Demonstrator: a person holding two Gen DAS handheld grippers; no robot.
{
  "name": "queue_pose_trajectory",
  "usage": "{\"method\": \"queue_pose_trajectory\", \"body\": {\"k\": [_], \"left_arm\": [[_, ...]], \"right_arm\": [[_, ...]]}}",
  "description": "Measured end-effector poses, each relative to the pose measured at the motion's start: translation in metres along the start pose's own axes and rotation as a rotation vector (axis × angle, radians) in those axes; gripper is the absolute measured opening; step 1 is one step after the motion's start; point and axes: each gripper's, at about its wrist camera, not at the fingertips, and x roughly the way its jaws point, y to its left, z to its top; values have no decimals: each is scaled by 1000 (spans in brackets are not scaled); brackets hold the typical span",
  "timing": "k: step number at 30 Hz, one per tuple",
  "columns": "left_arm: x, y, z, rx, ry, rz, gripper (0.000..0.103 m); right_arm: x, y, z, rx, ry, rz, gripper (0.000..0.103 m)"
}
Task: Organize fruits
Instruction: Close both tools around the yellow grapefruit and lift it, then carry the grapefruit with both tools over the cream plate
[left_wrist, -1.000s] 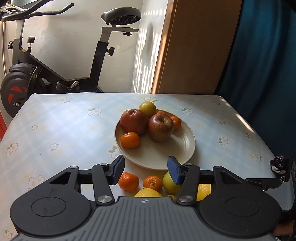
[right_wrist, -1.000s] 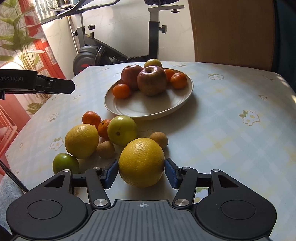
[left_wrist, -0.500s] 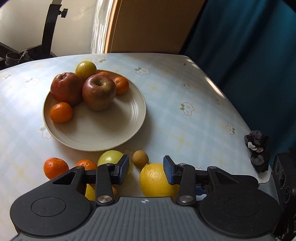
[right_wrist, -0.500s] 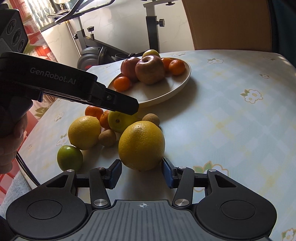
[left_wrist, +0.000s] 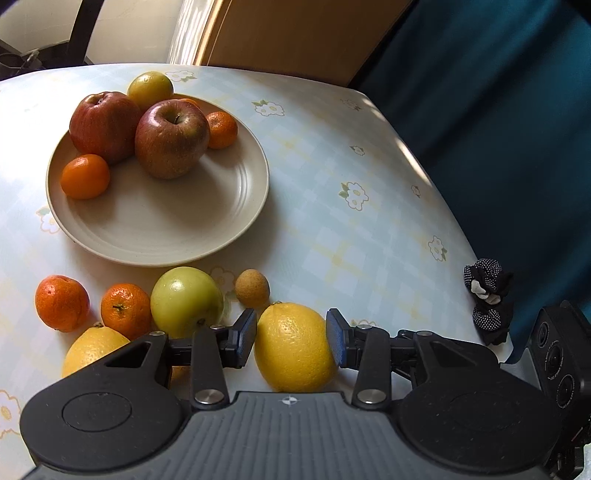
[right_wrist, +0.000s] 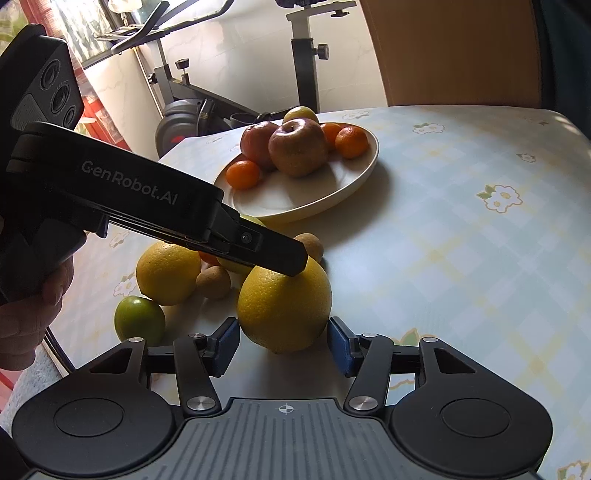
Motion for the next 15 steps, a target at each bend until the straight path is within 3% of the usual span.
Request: {"method": "queue_pose_trajectory", "body": {"k": [15], "left_arm": [[-10,-10,-6,22,-79,18,43]], "right_arm": [[-8,3,3,-6,-52,-3,49]]}}
